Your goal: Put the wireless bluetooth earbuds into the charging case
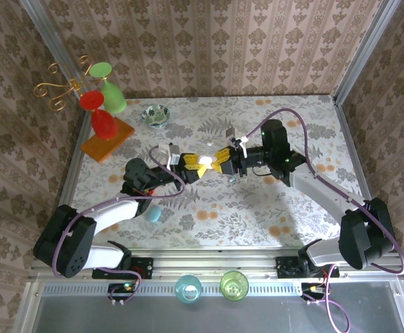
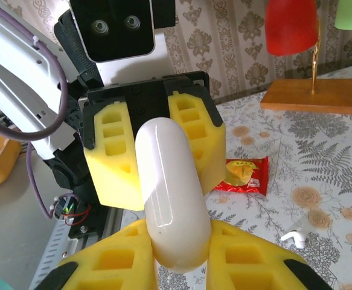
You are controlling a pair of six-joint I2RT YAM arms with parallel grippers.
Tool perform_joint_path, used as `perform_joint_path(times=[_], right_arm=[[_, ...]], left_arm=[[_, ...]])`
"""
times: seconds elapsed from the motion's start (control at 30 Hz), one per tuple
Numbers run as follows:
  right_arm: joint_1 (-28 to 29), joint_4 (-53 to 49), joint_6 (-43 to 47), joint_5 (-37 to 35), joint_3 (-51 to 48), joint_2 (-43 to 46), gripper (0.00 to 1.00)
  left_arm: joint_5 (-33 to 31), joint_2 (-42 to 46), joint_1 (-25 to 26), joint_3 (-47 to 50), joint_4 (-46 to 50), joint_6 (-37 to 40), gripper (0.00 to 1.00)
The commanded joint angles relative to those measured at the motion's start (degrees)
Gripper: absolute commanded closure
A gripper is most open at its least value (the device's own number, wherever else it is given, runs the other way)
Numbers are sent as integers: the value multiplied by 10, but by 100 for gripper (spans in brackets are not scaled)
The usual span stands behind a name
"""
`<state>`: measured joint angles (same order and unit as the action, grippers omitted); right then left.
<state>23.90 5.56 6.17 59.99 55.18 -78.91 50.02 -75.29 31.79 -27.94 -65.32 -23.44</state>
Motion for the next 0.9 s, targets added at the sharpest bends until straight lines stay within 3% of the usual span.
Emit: perform_joint_path(times=[0.0, 0.33, 0.87], right_arm=[[3, -68, 49, -19, 30, 15, 83], [2, -94, 70, -16, 38, 12, 84], [2, -133, 89, 7, 52, -5, 85]], left_arm=[[19, 12, -5, -19, 28, 8, 62], [16, 55, -2, -40, 183, 82, 61], [39, 44, 16, -64, 204, 102, 65]])
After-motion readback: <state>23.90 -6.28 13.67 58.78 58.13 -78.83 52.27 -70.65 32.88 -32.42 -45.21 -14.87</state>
